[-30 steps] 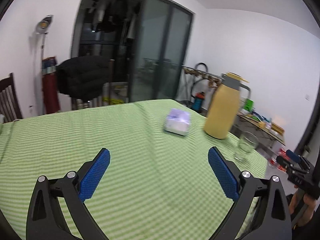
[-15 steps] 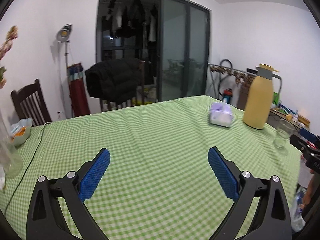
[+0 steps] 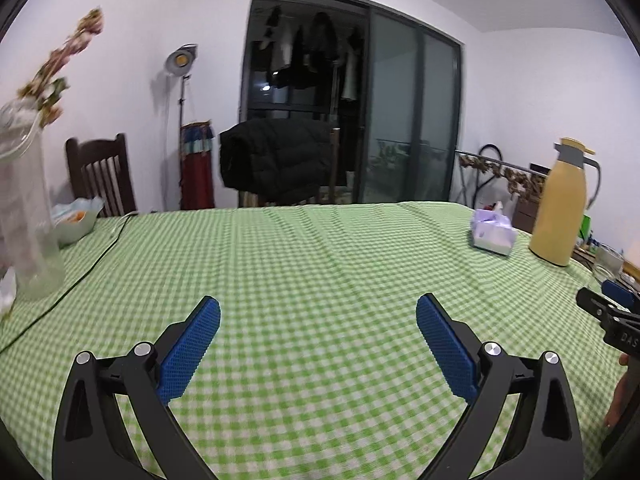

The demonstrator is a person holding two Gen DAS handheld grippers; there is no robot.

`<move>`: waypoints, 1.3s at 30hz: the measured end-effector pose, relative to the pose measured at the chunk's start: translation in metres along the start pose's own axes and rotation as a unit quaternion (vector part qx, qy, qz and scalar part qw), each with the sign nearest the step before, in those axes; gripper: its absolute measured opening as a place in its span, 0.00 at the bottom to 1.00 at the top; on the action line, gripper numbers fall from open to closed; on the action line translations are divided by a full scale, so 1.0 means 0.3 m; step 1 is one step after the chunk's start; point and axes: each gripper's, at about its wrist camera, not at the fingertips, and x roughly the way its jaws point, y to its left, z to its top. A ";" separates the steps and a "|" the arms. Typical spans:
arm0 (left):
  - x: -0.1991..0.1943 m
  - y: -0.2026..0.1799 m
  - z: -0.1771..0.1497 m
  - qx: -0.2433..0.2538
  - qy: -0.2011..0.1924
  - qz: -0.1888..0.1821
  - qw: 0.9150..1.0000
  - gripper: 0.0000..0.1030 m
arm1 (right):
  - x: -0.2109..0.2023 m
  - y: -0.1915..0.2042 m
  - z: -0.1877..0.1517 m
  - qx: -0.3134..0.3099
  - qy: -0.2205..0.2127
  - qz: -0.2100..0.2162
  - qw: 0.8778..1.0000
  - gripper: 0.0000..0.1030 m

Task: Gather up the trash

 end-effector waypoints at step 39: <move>-0.061 -0.016 -0.027 0.021 -0.041 0.002 0.999 0.93 | -0.075 0.006 -0.009 0.001 -0.061 -0.006 0.998 0.92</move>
